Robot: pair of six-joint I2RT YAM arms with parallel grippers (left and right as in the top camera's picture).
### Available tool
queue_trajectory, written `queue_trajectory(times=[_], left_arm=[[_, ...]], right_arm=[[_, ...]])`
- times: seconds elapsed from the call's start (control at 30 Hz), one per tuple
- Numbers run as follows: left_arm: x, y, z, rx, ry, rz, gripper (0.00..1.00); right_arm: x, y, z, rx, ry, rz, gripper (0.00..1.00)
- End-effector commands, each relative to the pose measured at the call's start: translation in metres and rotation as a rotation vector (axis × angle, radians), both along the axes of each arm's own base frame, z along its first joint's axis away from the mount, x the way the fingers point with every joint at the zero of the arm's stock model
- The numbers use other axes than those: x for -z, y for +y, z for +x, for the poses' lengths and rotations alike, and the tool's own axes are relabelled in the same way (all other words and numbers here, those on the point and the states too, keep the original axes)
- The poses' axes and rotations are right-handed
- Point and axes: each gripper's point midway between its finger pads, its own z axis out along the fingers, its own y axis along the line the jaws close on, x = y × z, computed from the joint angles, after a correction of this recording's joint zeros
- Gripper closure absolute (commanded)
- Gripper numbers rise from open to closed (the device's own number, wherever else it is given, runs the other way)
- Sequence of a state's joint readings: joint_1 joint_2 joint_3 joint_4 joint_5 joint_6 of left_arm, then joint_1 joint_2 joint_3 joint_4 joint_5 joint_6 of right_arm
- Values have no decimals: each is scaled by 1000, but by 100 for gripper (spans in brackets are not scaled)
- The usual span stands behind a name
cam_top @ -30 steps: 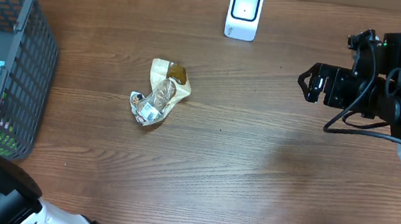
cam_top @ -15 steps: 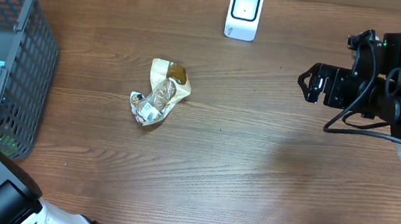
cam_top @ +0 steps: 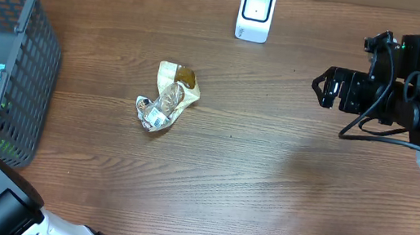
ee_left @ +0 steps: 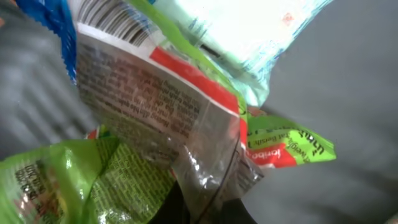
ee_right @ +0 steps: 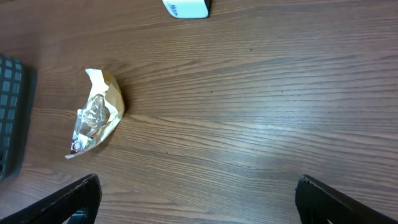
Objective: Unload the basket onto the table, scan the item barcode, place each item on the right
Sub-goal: 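Reach into the basket and grasp the green snack bag, left gripper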
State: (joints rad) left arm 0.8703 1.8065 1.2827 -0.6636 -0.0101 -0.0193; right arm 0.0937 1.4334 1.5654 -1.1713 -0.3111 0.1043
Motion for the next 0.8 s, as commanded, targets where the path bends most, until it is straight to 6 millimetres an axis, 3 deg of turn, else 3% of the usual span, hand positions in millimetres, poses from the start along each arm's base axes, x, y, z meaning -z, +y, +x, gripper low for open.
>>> queue_trajectory(times=[0.0, 0.1, 0.2, 0.23, 0.3, 0.37, 0.43, 0.47, 0.57, 0.63, 0.77], left_arm=[[-83, 7, 35, 29, -189, 55, 96], [-167, 1, 48, 79, -320, 101, 96], [-233, -11, 46, 121, -382, 197, 96], [-251, -16, 45, 141, -399, 235, 96], [-265, -21, 40, 141, -402, 275, 95], [-260, -20, 33, 125, -362, 279, 52], [-239, -14, 30, 124, -290, 261, 14], [-222, -8, 32, 116, -253, 241, 0], [-181, 8, 44, 111, -199, 180, 0], [-142, 15, 54, 124, -150, 108, 0], [-78, 12, 66, 197, -67, -23, 0]], right_arm=[[-12, 2, 0, -11, -34, 8, 0], [-11, 2, 0, -11, -33, 8, 0], [-11, 2, -1, -11, -32, 8, 0], [-11, 2, -1, -11, -30, 8, 0], [-11, 2, -1, -11, -31, 8, 0], [-12, 2, 0, -11, -35, 8, 0], [-12, 2, 0, -11, -35, 8, 0], [-12, 2, 0, -11, -35, 8, 0], [-12, 2, 1, -11, -38, 8, 0], [-12, 2, 1, -11, -38, 8, 0], [-12, 2, 1, -11, -38, 8, 0]])
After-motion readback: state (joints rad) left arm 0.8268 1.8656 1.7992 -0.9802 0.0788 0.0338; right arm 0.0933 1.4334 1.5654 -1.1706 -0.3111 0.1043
